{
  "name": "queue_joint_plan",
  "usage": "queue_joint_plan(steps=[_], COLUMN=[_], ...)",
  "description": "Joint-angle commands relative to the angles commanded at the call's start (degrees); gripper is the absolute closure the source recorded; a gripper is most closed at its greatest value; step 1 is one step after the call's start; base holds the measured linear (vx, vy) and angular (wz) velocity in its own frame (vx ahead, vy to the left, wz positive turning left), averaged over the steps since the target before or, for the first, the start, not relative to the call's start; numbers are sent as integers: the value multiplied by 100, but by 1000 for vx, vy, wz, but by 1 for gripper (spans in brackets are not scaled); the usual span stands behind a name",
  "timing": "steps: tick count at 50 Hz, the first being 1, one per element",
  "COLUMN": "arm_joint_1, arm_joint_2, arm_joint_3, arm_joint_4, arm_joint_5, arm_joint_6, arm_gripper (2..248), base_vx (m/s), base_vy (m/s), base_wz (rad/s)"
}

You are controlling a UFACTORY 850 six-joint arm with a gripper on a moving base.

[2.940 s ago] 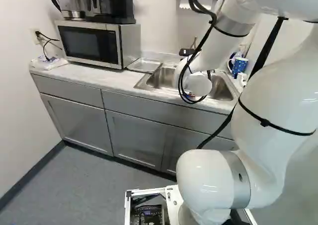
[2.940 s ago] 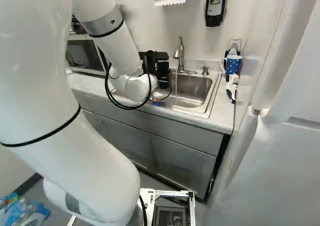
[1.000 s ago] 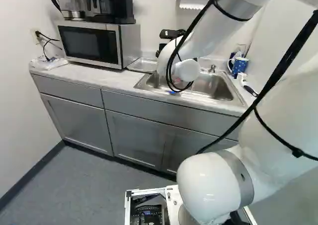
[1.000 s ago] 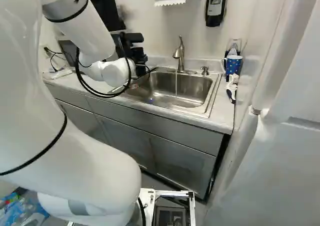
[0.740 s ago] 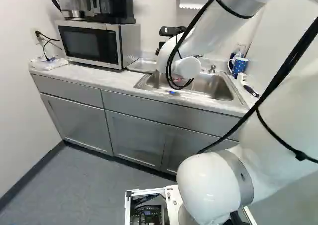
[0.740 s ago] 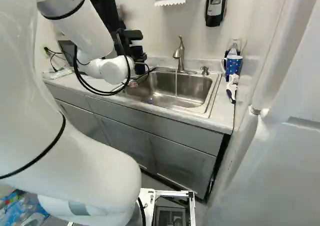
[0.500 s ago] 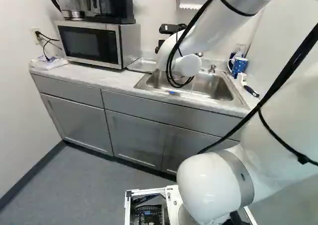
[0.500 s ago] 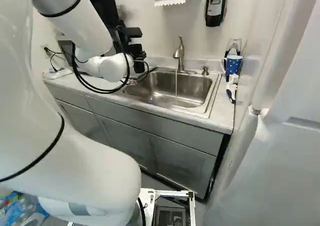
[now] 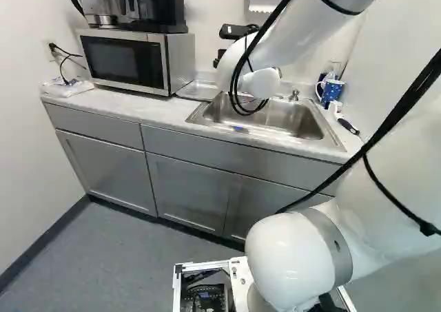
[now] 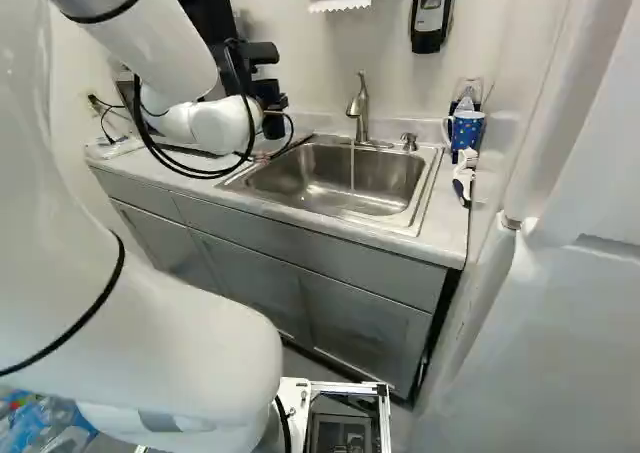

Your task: Rinse the cup and place it in the tray

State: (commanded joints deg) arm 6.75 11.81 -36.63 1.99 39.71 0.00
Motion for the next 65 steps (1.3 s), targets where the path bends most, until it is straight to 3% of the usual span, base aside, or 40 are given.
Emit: queue_joint_plan(steps=[25,65], arm_joint_1=[6,6], arm_joint_2=[41,41], arm_joint_3=[-49,-49], arm_joint_4=[0,0], arm_joint_5=[-200,-200], arm_joint_6=[99,2411], arm_gripper=[128,128], base_vx=[0,0], base_vy=[0,0], base_wz=[0,0])
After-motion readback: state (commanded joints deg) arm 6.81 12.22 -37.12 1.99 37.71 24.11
